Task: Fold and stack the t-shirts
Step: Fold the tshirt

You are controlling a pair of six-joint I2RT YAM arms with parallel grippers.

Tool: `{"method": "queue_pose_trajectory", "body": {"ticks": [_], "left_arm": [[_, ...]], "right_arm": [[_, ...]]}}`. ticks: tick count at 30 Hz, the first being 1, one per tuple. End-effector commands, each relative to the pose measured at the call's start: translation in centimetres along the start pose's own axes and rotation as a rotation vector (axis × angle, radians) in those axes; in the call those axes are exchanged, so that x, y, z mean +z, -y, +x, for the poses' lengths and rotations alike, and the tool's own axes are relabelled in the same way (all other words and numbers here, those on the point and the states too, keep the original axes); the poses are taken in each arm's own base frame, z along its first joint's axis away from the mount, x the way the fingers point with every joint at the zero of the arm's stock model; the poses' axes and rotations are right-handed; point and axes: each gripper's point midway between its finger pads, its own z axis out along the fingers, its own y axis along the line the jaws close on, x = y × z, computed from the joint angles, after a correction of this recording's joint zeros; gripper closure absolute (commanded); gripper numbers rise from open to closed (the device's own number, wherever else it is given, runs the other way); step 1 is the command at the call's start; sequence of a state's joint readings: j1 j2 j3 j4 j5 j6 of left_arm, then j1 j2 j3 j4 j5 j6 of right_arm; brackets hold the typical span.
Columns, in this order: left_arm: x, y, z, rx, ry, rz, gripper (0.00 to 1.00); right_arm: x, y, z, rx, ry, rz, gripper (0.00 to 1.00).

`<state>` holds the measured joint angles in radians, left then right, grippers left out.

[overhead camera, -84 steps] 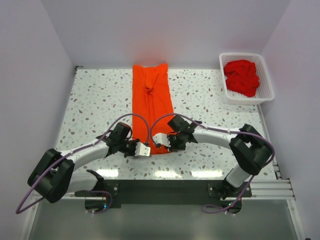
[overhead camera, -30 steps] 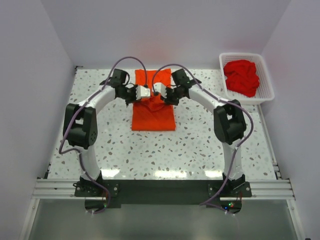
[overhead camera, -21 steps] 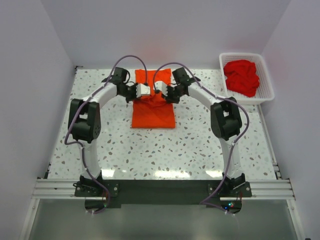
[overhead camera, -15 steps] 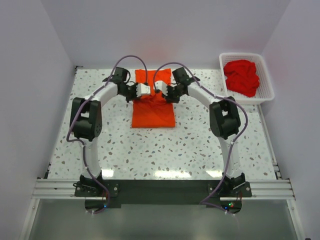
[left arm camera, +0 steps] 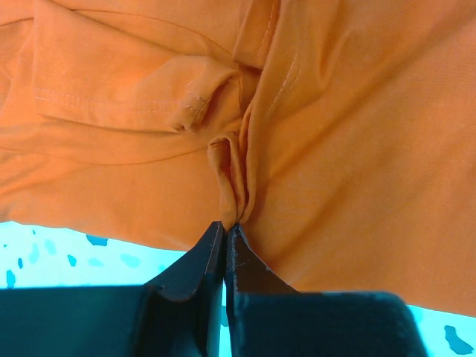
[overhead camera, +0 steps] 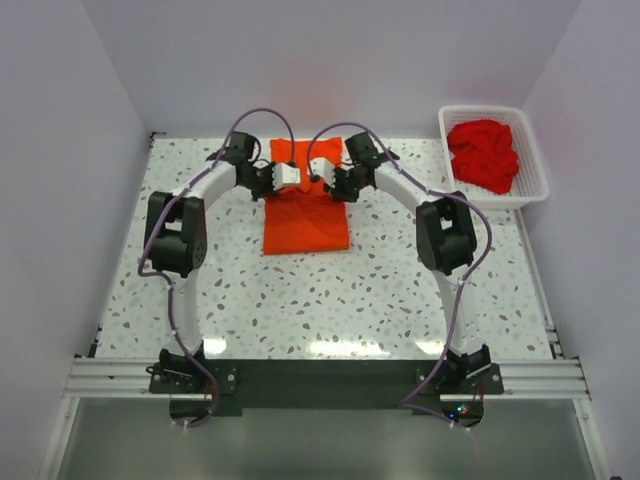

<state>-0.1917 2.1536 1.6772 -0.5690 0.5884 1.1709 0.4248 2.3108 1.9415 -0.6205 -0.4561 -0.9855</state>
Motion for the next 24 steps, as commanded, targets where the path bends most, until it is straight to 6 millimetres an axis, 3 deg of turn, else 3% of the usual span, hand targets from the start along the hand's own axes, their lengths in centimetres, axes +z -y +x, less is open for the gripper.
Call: {"method": "queue_pose_trajectory", "body": {"ticks": [1,2,3,5,8,11,13,15,19,21,22,24], "left_arm": [[-0.7,-2.5,-0.5,0.027,0.01,-0.062,0.87],[-0.8,-2.5,-0.6,0.02,0.009,-0.064,0.78],[-1.1,-2.7,-0.6,0.015,0.006,-0.076,0.73],[-2.1,-3.2,-0.9,-0.011,0.01,-0.099,0.64],[-3.8,-3.5,-0.8,-0.084,0.023,-0.139,0.55],[-6.9,-3.0,-2.6,-0.107,0.073,-0.164,0.53],[-6.9,-0.2,-2.5,-0.113,0.084,-0.111,0.53],[-8.1,1.5,-3.9,-0.104,0.13,-0.093,0.53],[-7.1,7.0,-3.2,-0.159,0.13,0.015,0.52],[-7.0,8.3,-3.1,-0.16,0.123,0.023,0.52],[-6.4,9.8,-2.6,-0.17,0.111,0.05,0.52],[-6.2,10.9,-2.3,-0.164,0.093,0.057,0.52]], "right_arm": [[-1.0,1.7,-1.1,-0.043,0.014,0.044,0.86],[-1.1,1.8,-1.0,-0.042,0.007,0.05,0.66],[-1.2,1.9,-1.0,-0.039,0.003,0.058,0.55],[-2.1,2.6,-1.5,-0.022,0.0,0.094,0.46],[-3.6,3.3,-2.2,0.003,-0.001,0.135,0.42],[-5.8,2.1,-3.6,0.007,0.029,0.123,0.42],[-7.4,0.5,-4.2,0.013,0.05,0.094,0.44],[-8.3,-2.9,-5.0,0.028,0.079,0.002,0.51],[-7.8,-8.7,-4.9,0.048,0.059,-0.132,0.64],[-6.8,-11.6,-3.9,0.048,0.025,-0.182,0.67],[-6.7,-12.3,-3.7,0.041,0.016,-0.187,0.67],[-5.7,-13.8,-2.8,0.032,-0.001,-0.204,0.68]]}}
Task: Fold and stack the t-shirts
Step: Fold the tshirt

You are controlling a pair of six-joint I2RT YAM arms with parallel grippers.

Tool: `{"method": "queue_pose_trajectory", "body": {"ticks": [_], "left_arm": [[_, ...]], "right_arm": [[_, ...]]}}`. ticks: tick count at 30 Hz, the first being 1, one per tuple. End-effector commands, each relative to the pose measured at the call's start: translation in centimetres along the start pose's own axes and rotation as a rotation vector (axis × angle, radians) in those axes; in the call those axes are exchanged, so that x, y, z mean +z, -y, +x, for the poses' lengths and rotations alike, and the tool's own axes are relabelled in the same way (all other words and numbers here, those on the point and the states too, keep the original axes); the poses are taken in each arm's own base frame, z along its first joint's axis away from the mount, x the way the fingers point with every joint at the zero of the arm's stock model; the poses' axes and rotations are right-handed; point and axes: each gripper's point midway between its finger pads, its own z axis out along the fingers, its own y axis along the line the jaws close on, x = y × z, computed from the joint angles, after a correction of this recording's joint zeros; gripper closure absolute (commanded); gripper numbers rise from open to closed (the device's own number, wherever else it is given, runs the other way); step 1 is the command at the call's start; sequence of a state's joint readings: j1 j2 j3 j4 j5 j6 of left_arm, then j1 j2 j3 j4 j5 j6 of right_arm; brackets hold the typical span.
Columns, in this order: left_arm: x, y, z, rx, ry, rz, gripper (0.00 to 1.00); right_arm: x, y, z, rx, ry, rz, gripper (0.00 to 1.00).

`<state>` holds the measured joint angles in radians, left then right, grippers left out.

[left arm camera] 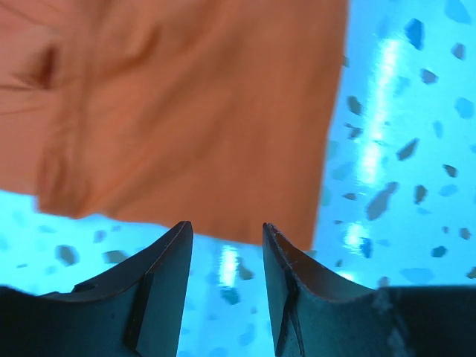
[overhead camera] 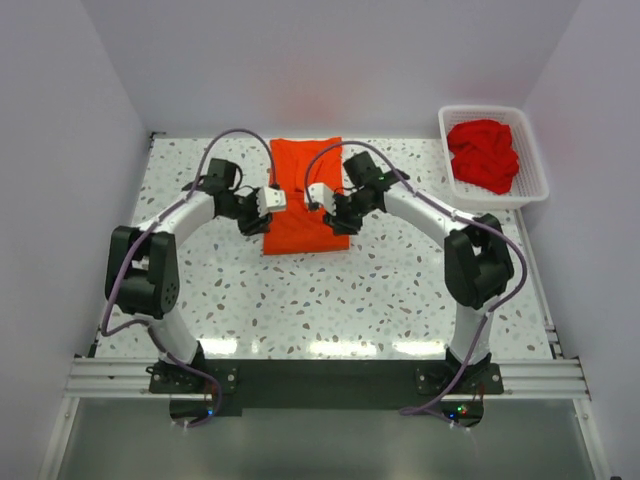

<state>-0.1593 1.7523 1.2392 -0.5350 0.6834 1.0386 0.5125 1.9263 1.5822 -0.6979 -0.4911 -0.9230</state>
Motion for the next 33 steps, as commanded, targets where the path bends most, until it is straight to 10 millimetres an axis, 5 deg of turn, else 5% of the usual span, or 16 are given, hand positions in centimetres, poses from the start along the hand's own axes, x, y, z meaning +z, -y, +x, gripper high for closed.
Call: {"method": "queue_pose_trajectory", "body": {"ticks": [1,6,12,27,32,33], "left_arm": [[1.0,3.4,0.7,0.001,0.001,0.064,0.52],[2.3,4.5,1.8,0.026,-0.014,0.044,0.52],[3.8,5.1,3.4,0.037,-0.057,0.072,0.52],[3.8,8.0,6.0,0.076,-0.123,0.158,0.57],[3.9,8.3,6.1,0.092,-0.136,0.155,0.7],[3.9,8.4,6.1,0.094,-0.136,0.156,0.8]], "right_arm": [[2.1,-3.9,1.8,0.016,-0.036,-0.088,0.66],[4.3,-3.6,3.5,0.001,-0.05,-0.043,0.56],[6.2,-3.6,5.8,-0.037,-0.104,-0.032,0.58],[6.3,-4.4,7.7,-0.052,-0.164,-0.041,0.83],[6.2,-4.5,7.6,-0.047,-0.165,-0.033,1.0],[6.1,-4.5,7.5,-0.04,-0.163,-0.032,1.0]]}}
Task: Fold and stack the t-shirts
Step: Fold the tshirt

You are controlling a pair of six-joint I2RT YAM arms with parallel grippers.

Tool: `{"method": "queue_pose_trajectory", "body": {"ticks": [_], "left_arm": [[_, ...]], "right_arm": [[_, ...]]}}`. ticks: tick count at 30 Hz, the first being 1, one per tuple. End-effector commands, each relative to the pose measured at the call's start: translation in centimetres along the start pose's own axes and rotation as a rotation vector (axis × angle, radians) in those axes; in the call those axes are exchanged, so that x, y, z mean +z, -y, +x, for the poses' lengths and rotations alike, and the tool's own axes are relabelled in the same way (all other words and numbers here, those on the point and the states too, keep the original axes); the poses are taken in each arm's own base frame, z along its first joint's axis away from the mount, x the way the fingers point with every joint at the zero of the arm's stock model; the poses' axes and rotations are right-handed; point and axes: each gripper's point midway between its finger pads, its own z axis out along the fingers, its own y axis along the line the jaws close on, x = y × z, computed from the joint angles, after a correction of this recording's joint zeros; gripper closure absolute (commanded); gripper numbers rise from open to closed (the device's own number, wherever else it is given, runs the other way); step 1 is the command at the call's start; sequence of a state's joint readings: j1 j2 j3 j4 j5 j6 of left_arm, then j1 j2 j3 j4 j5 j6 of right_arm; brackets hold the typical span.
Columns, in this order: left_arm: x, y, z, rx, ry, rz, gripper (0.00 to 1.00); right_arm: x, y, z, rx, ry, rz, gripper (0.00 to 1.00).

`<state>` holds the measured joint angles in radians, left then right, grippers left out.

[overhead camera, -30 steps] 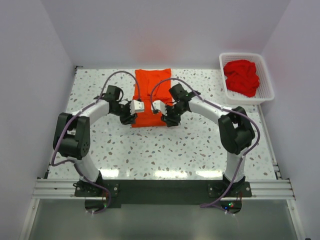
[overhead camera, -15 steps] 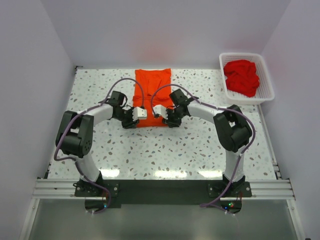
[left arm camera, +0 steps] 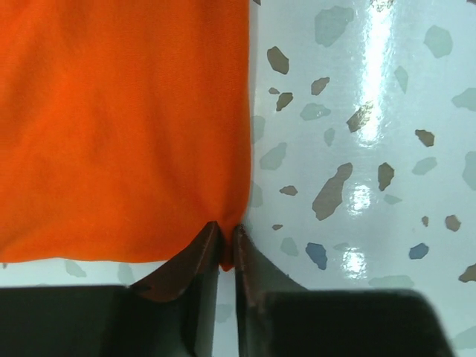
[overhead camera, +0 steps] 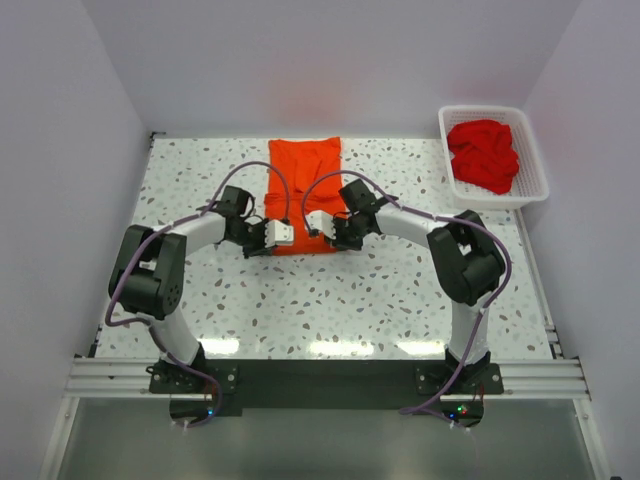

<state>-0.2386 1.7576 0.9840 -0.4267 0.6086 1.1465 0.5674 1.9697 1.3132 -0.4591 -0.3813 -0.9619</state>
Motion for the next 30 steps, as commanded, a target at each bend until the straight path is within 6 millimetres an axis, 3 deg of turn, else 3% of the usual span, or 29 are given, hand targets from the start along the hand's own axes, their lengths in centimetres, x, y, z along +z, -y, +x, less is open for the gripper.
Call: {"method": "queue_pose_trajectory", "body": {"ticks": [1,4,9,19,26,30], "left_arm": [[0.1,1.1,0.6,0.022,-0.031,0.021,0.86],[-0.5,0.8,0.0,0.015,-0.02,0.005,1.0],[-2.1,-0.4,-1.6,0.004,0.016,-0.022,1.0],[-4.8,-1.7,-4.2,0.016,0.072,-0.084,1.0],[-7.6,-3.4,-6.2,0.041,0.101,-0.153,1.0],[-8.5,-3.8,-7.3,0.053,0.122,-0.172,1.0]], "right_arm": [[0.1,-0.9,1.1,0.012,-0.039,-0.011,1.0],[-0.8,-0.8,0.0,0.027,-0.011,-0.019,1.0],[-3.2,0.0,-2.6,0.05,0.071,0.001,1.0],[-6.8,0.3,-4.5,0.044,0.117,0.027,1.0],[-10.6,2.3,-6.8,0.072,0.178,0.111,1.0],[-11.7,2.2,-7.3,0.07,0.19,0.114,1.0]]}}
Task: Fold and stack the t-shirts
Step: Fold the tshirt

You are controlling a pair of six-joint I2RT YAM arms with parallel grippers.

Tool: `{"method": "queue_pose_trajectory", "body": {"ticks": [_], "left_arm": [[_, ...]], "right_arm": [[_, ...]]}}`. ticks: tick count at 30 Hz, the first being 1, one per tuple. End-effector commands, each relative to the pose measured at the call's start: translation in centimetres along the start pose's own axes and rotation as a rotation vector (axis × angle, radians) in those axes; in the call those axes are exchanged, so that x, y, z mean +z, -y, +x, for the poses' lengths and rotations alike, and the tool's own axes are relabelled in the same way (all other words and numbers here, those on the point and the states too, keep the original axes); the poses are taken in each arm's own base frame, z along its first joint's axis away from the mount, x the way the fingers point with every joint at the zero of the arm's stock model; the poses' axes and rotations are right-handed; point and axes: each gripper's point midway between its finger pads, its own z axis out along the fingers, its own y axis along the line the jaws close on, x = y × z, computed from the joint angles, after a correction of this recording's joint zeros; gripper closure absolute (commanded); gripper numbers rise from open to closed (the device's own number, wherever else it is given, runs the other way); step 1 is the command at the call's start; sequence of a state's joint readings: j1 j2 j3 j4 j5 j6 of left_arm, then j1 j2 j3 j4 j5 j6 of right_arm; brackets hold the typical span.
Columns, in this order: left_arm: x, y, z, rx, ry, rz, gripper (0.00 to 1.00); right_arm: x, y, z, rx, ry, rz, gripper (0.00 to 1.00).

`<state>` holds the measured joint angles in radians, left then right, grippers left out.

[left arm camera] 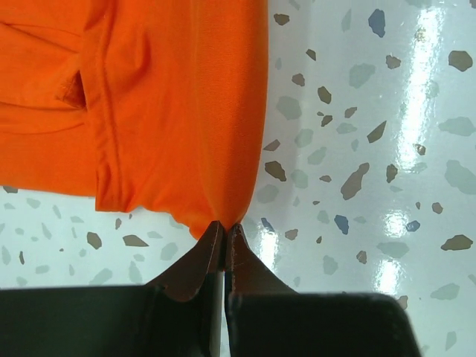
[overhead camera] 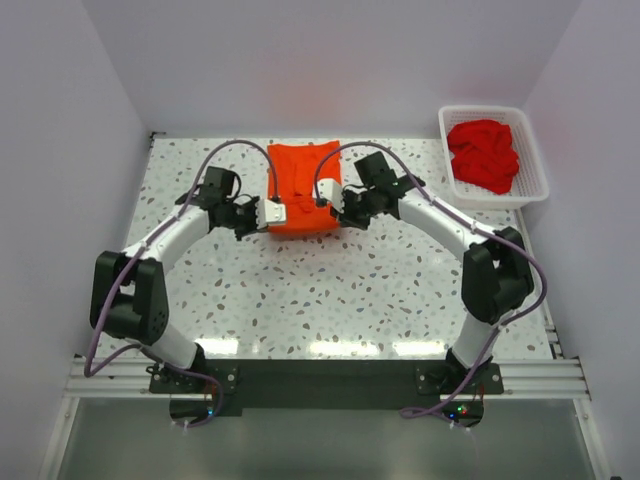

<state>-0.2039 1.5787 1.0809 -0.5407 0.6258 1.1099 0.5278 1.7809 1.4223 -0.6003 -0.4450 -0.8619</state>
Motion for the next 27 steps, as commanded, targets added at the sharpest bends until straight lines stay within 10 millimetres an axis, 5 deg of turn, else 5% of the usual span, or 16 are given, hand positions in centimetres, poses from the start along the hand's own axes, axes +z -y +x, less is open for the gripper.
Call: {"method": "queue_pose_trajectory", "body": {"ticks": [1,6,8,14,16,20,27], "left_arm": [[-2.0,-0.9,-2.8,0.017,0.064,-0.031,1.0],[-3.4,2.3,-3.3,0.028,0.076,0.039,1.0],[-4.2,5.1,-3.1,0.021,0.068,0.095,1.0],[-7.2,11.4,-4.8,0.032,0.112,0.218,1.0],[-8.1,11.1,-5.8,0.014,0.119,0.214,1.0],[-8.4,6.7,-6.9,0.028,0.093,0.148,1.0],[-5.2,-1.4,-6.1,-0.001,0.067,0.112,1.0]], "right_arm": [[-2.9,-0.2,-2.3,0.005,0.054,0.007,1.0],[-4.2,-3.1,-1.7,0.015,0.047,-0.043,1.0],[-5.1,-5.2,-1.2,0.027,0.042,-0.081,1.0],[-8.9,-10.4,-3.8,0.078,0.125,-0.175,1.0],[-9.4,-10.5,-4.3,0.109,0.125,-0.186,1.0],[-9.2,-7.3,-4.9,0.098,0.123,-0.171,1.0],[-5.9,-1.0,-2.6,0.09,0.087,-0.184,1.0]]}}
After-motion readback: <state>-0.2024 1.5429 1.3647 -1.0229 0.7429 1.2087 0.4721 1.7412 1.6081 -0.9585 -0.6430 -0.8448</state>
